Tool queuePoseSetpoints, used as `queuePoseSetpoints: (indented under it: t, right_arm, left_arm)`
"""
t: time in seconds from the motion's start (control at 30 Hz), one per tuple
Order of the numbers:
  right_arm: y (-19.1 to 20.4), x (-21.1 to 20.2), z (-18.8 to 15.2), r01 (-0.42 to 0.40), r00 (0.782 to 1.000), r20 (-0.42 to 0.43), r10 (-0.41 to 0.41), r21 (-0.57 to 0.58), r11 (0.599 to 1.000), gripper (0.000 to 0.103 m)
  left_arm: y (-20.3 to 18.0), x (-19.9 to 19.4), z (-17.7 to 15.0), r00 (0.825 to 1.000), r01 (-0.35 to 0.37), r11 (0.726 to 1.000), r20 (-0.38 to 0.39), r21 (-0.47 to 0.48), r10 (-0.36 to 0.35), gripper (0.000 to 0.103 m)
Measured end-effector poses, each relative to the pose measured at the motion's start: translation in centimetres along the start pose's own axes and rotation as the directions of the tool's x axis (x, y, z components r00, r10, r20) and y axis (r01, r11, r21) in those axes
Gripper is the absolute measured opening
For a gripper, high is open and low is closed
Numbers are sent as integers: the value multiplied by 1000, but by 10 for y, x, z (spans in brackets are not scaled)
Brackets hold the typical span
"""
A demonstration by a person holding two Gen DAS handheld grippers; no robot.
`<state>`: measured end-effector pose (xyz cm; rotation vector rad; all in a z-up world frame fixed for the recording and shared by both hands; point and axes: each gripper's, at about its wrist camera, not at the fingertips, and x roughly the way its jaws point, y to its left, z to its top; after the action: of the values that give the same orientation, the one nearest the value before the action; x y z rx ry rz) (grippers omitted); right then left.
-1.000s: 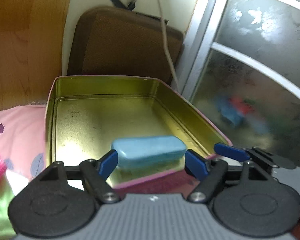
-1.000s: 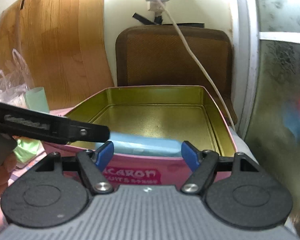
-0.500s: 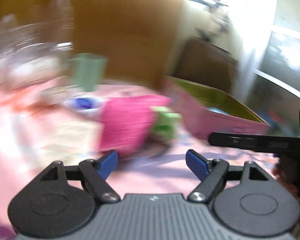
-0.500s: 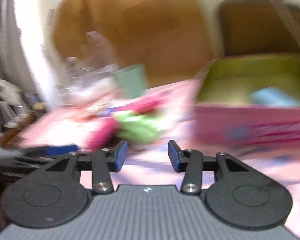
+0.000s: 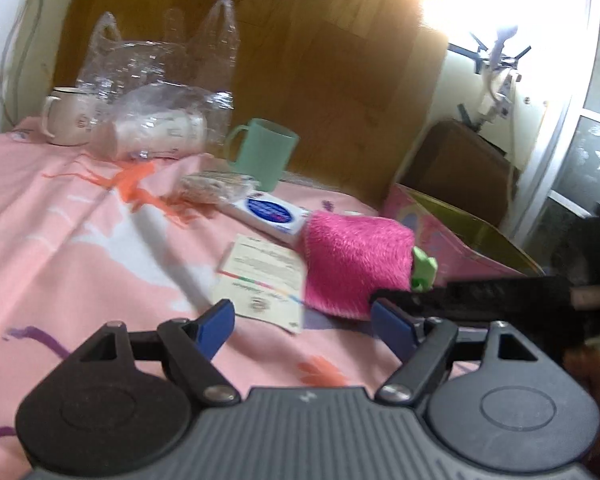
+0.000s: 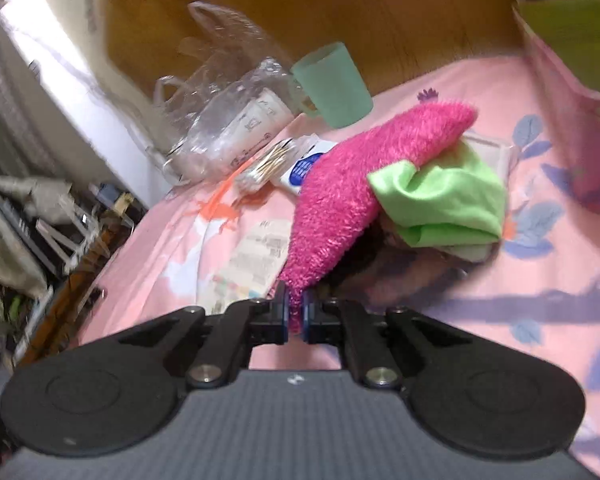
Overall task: Organize soft objects
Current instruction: 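Open the right gripper and reach to grasp the pink towel, then grasp the pink towel edge with the left gripper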
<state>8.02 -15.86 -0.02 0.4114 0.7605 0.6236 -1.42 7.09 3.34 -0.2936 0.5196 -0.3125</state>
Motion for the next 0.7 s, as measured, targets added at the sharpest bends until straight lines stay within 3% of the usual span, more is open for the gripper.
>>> queuePoseSetpoints:
  t: [0.2,0.3,0.43,0.5,0.57,0.6,0.67,0.7]
  right_arm:
    - [-11,-81,-47,1,1000,-3,-2,-136,991,9]
    - [-30,-119,-71,76,997,27,-73,-149,986,9]
    - [-68,-175,-96,210,972,118,-204,-42,977,9]
    - [-79,-192,-104,315,935,175,-308,-14,949,12]
    - [-90,-208,-110,438,872,236,-430,18,899,20]
    - [-93,-215,-112,505,825,272,-496,40,862,24]
    - [-98,-224,-115,616,728,326,-603,74,784,54]
    - [-102,-228,-116,641,700,345,-626,85,763,55]
  left_arm:
    - [-34,13,-8,994,101,993,-59,69,-97,78]
    - [-56,23,-15,987,140,984,-99,108,-129,78]
    - [-87,32,-24,975,188,970,-150,154,-165,78]
    - [-101,36,-29,968,210,961,-174,180,-179,78]
    - [-114,39,-34,962,231,951,-196,203,-192,78]
    - [-121,40,-37,958,243,946,-206,213,-199,78]
    - [-131,40,-43,953,258,938,-223,230,-208,79]
    - [-136,41,-46,950,262,934,-232,241,-207,79]
